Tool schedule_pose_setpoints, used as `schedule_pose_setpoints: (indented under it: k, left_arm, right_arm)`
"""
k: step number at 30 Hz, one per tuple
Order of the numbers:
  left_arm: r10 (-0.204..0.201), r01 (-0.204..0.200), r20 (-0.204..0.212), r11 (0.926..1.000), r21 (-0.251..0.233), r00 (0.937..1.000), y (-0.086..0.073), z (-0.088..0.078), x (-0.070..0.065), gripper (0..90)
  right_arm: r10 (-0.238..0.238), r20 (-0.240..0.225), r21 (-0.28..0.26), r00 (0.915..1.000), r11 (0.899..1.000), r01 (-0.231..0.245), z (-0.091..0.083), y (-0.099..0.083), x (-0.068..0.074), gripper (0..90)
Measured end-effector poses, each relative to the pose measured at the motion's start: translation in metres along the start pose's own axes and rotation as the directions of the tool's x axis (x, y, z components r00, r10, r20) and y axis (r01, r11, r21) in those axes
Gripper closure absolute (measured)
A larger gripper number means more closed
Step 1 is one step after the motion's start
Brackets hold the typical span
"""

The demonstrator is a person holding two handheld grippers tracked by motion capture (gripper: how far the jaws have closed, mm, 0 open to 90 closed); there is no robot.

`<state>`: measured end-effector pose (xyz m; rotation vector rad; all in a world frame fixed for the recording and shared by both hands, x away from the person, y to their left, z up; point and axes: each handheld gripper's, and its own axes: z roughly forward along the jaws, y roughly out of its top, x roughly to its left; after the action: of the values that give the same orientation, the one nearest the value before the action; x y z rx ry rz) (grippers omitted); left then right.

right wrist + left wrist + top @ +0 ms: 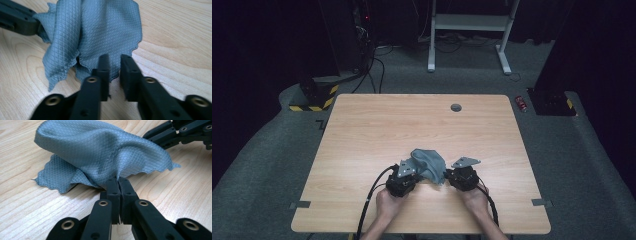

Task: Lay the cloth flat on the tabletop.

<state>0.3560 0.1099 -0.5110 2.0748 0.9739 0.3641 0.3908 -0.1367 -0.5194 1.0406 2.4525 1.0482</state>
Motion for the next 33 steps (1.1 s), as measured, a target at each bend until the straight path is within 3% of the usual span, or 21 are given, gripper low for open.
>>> schedule_pose_setpoints:
  k: [2,6,11,18,23,33]
  left_arm:
    - [0.0,0.0,-0.001,1.0,-0.002,1.0,0.0,-0.003,0.002,88.2]
    - [-0.006,0.006,-0.011,0.9999,-0.013,0.9999,0.0,-0.008,0.006,88.3]
    - [-0.019,0.018,-0.019,0.9995,-0.024,0.9996,-0.003,-0.017,0.012,88.4]
    - [-0.029,0.027,-0.036,0.9984,-0.05,0.9989,-0.004,-0.033,0.019,88.4]
    - [-0.037,0.035,-0.054,0.9984,-0.044,0.9979,-0.009,-0.041,0.026,88.4]
    - [-0.072,0.069,-0.074,0.997,-0.034,0.9947,-0.018,-0.049,0.039,88.2]
  right_arm:
    - [-0.013,-0.001,0.006,0.9999,1.0,0.013,0.0,0.0,0.0,88.9]
    - [-0.034,0.018,0.021,0.9993,0.999,0.034,0.0,0.003,-0.001,89.6]
    - [-0.015,0.036,0.008,0.9992,1.0,0.014,-0.006,0.004,-0.008,89.7]
    - [0.014,0.068,-0.027,0.9976,1.0,-0.012,-0.028,0.004,-0.018,89.7]
    - [0.015,0.087,-0.019,0.9961,1.0,-0.013,-0.041,-0.006,-0.022,89.7]
    - [0.068,0.123,-0.001,0.9901,0.998,-0.068,-0.051,-0.025,-0.039,89.6]
